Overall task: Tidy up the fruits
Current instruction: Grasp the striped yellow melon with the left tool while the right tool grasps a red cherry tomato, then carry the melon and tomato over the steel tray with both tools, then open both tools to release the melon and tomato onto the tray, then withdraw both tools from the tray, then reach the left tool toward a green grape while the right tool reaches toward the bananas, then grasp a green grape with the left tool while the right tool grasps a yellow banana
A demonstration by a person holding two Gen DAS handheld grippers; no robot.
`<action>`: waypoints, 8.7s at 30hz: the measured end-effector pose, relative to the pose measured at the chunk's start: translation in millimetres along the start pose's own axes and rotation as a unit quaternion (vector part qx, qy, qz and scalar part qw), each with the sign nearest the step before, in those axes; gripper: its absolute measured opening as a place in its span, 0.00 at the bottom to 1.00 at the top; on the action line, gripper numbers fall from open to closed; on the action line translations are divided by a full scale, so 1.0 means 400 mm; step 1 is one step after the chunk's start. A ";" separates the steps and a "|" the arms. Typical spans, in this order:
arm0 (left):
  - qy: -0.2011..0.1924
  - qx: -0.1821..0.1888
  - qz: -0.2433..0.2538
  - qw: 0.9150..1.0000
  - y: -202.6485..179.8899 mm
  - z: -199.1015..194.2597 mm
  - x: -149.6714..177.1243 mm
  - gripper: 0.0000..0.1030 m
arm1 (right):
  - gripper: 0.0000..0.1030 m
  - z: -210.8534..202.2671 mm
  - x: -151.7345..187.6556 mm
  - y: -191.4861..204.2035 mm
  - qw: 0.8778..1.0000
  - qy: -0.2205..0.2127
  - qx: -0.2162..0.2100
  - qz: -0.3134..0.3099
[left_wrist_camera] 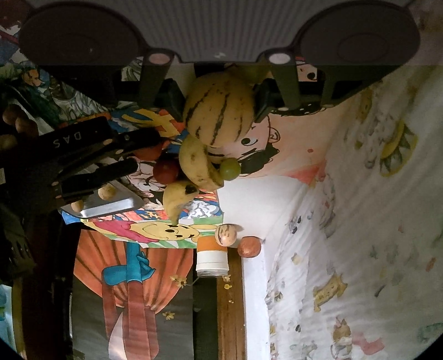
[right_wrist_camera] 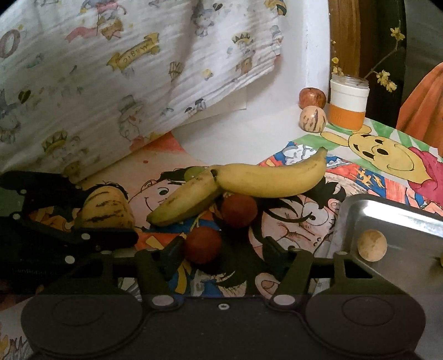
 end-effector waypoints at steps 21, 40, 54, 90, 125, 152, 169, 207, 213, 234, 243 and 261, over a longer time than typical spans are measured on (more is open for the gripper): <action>0.023 0.018 -0.040 0.999 -0.003 -0.002 -0.018 0.55 | 0.29 -0.041 0.019 -0.005 1.000 -0.003 0.005 -0.017; 0.027 0.071 -0.063 0.995 -0.202 0.046 -0.106 0.55 | 0.29 -0.260 0.076 -0.260 0.991 -0.046 0.119 -0.038; 0.032 0.120 0.000 0.992 -0.398 0.185 -0.181 0.55 | 0.29 -0.252 0.134 -0.428 0.989 -0.043 0.137 -0.015; 0.004 0.100 0.045 0.994 -0.438 0.155 -0.200 0.65 | 0.47 -0.321 0.126 -0.415 0.985 -0.066 0.157 0.010; -0.061 -0.016 -0.129 0.990 -0.208 -0.333 0.029 1.00 | 0.99 -0.620 0.209 0.050 0.980 -0.137 0.122 0.070; -0.032 -0.057 -0.176 0.982 -0.102 -0.378 0.194 1.00 | 0.99 -0.485 0.339 0.163 0.986 -0.016 0.126 0.108; -0.030 -0.069 -0.124 0.990 -0.018 -0.278 0.121 1.00 | 0.99 -0.336 0.071 0.107 0.994 -0.025 0.096 0.048; -0.011 -0.041 -0.132 0.990 0.030 -0.063 0.065 0.79 | 0.62 0.071 -0.098 0.053 0.970 0.028 -0.011 0.241; -0.010 -0.035 -0.128 0.991 0.022 -0.060 0.063 0.63 | 0.55 0.092 -0.089 0.051 0.968 0.033 -0.004 0.248; -0.012 -0.050 -0.134 0.990 0.030 -0.060 0.065 0.38 | 0.44 0.095 -0.082 0.070 0.974 0.002 0.037 0.224; -0.011 -0.047 -0.125 0.991 0.024 -0.058 0.064 0.27 | 0.41 0.099 -0.083 0.076 0.977 0.003 0.058 0.206; -0.017 -0.039 -0.144 0.989 0.029 -0.088 0.073 0.26 | 0.36 0.020 -0.031 0.079 0.971 -0.007 0.011 0.238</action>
Point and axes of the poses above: each gripper's, at about its wrist camera, not at the fingertips, and z roughly the way its jaws point, y to its left, x to its underside, the point moved 4 cm from there along z, roughly the way its jaws point, and after that the axes turned 1 degree about -z, right-handed, at the moved point
